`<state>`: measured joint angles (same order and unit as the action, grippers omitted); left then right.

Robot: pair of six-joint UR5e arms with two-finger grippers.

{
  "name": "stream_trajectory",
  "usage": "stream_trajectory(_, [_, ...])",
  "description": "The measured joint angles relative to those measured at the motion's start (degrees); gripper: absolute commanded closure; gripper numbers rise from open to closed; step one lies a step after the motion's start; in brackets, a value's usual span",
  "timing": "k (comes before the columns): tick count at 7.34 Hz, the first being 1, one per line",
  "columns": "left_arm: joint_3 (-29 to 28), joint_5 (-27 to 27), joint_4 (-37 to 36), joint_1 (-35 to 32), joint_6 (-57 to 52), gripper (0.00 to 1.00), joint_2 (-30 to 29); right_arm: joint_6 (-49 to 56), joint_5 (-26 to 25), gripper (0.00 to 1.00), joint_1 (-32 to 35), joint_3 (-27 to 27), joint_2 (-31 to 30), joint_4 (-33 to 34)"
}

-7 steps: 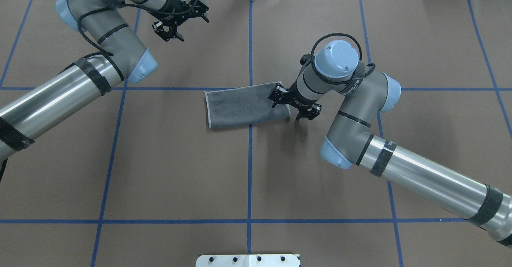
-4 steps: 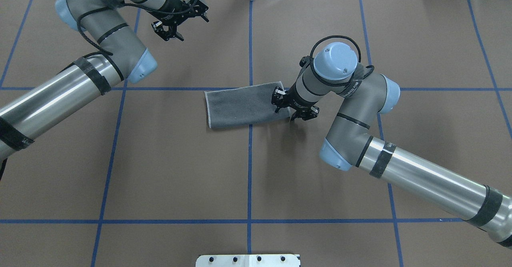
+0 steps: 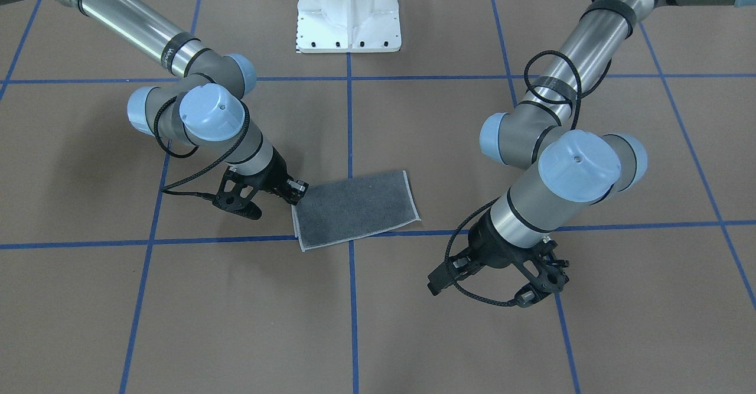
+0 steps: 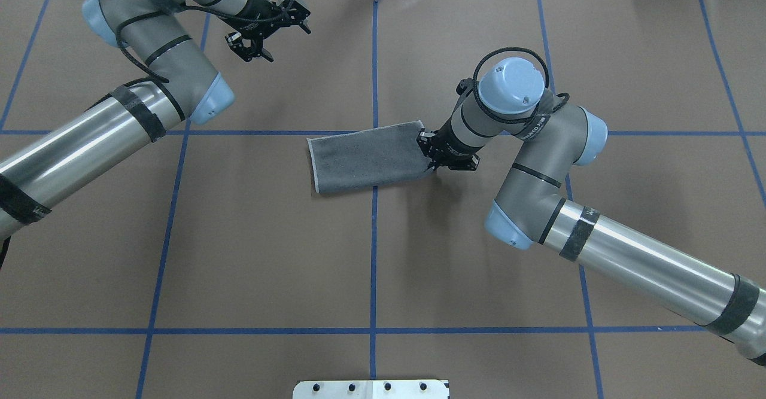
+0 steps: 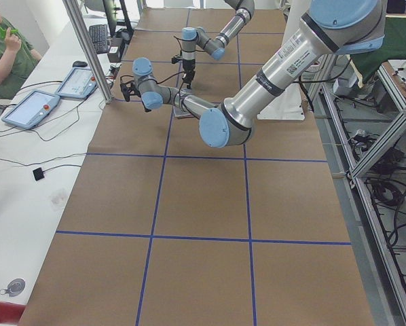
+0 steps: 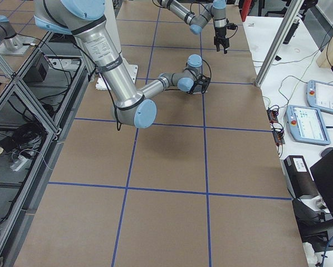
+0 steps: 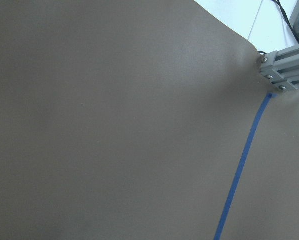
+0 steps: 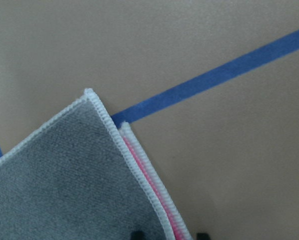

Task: Fold towel twice with both arms
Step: 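Lift the held end with the right gripper and fold it over the other end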

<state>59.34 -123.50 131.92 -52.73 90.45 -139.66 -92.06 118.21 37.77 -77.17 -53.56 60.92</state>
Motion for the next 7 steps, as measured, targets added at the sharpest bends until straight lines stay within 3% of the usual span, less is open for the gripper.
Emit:
stream_trajectory(2, [-0.2, 0.0, 0.0, 0.0, 0.0, 0.00, 0.0, 0.0, 0.7, 1.00, 1.2, -0.1, 0.0, -0.1])
stream_trajectory(5, [-0.4, 0.0, 0.0, 0.0, 0.0, 0.01, 0.0, -0.2, 6.8, 1.00, 5.4, -1.2, -0.3, 0.0])
stream_trajectory(7, [-0.6, 0.0, 0.1, 0.0, 0.0, 0.00, 0.0, -0.9, 10.9, 1.00, 5.4, -6.7, -4.1, 0.4])
